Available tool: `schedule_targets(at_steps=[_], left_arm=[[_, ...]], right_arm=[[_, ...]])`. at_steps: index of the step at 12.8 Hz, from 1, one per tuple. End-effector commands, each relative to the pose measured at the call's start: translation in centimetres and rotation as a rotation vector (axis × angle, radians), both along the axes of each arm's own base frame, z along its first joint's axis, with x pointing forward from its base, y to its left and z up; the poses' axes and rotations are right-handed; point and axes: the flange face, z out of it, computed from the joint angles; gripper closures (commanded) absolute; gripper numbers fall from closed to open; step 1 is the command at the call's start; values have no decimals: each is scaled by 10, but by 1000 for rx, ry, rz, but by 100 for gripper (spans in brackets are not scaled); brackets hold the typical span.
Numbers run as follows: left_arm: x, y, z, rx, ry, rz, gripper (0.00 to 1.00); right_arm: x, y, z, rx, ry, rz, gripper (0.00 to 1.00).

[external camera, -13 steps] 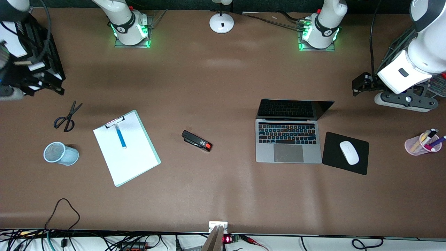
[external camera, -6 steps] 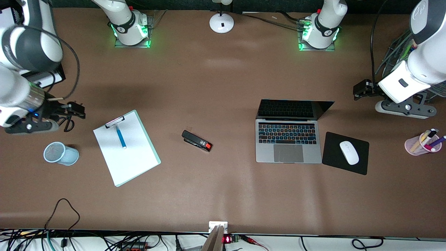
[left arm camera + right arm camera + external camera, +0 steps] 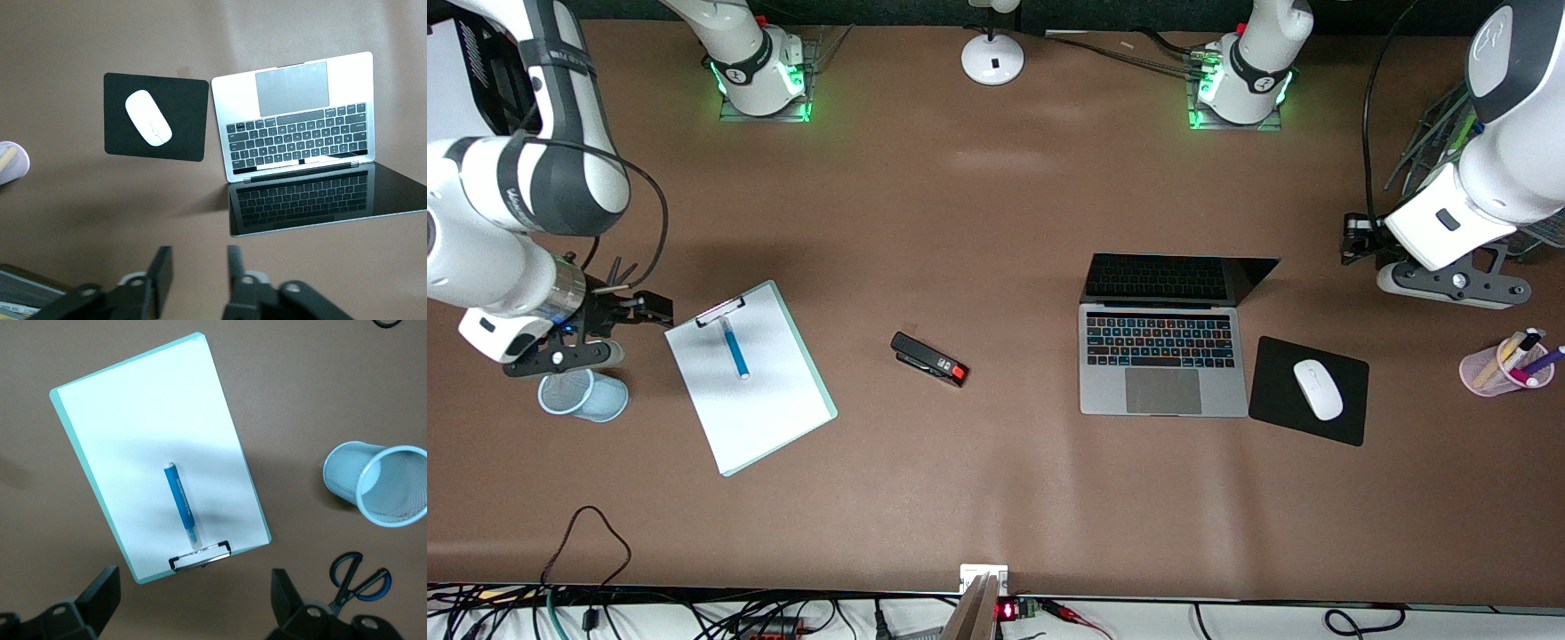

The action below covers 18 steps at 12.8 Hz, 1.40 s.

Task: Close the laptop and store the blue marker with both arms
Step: 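Lower the right gripper onto the blue marker while the left gripper reaches the laptop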

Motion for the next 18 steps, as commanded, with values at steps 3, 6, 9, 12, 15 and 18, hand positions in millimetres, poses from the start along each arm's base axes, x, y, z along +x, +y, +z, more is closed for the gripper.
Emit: schedule_targets(at_steps=[3,6,9,12,15,18], left_arm=[[8,-3,-4,9,34,-13,100],[5,-6,-8,7,62,-15,100],[0,-7,-15,9,107,-12,100],[-25,-32,3,6,160,4,100],[-38,-68,-15,-30,182,64,100],[-56,-95,-47,-23,151,99,100]], right_arm=[[7,8,-25,-1,2,36,0],[9,9,-38,-3,13,62,0],[12,12,-52,-6,16,70,0],[19,24,-86,-4,10,152,0],[25,30,-116,3,-8,322,8],[28,30,-139,7,-14,391,29]])
